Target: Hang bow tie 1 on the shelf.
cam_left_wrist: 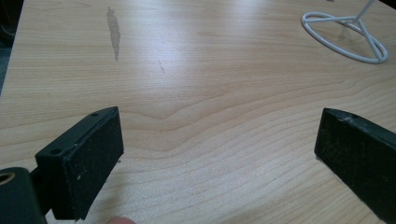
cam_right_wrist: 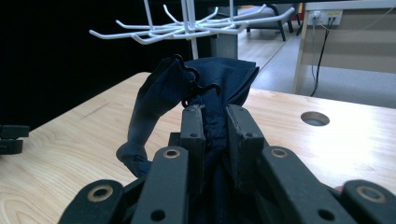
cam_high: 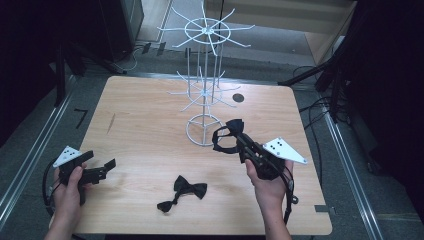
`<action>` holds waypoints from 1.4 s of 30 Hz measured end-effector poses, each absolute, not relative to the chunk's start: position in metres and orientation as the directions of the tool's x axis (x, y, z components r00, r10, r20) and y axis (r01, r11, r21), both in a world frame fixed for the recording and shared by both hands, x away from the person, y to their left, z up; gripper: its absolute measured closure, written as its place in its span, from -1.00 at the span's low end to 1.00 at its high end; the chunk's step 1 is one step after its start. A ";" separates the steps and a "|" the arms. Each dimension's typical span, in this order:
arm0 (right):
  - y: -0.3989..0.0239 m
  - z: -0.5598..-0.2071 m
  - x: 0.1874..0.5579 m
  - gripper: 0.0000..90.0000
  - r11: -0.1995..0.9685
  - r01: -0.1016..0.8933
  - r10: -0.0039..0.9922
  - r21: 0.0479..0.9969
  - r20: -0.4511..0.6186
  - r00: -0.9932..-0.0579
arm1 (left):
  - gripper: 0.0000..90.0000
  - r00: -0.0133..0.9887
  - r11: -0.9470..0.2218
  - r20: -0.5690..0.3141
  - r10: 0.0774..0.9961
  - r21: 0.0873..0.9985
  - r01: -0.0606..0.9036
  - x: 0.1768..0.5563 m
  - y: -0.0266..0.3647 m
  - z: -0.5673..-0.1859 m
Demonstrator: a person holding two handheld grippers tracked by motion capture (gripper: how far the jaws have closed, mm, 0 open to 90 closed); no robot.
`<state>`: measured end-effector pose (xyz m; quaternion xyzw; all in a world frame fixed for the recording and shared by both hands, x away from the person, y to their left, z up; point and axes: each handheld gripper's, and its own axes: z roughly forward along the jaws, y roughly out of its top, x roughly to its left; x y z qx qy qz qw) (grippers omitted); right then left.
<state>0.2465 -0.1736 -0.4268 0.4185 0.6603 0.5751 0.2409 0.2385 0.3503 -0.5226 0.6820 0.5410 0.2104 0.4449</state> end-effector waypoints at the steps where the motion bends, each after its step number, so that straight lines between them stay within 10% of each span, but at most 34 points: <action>1: -0.173 -0.426 0.246 0.75 -0.012 0.272 0.829 0.962 0.161 -0.535 | -0.96 0.326 -0.019 -0.195 0.925 0.834 0.551 0.239 0.350 -0.523; 42: -0.145 -0.399 0.251 0.75 -0.013 0.224 0.792 0.974 0.147 -0.592 | -0.96 0.325 -0.016 -0.196 0.925 0.835 0.550 0.238 0.350 -0.523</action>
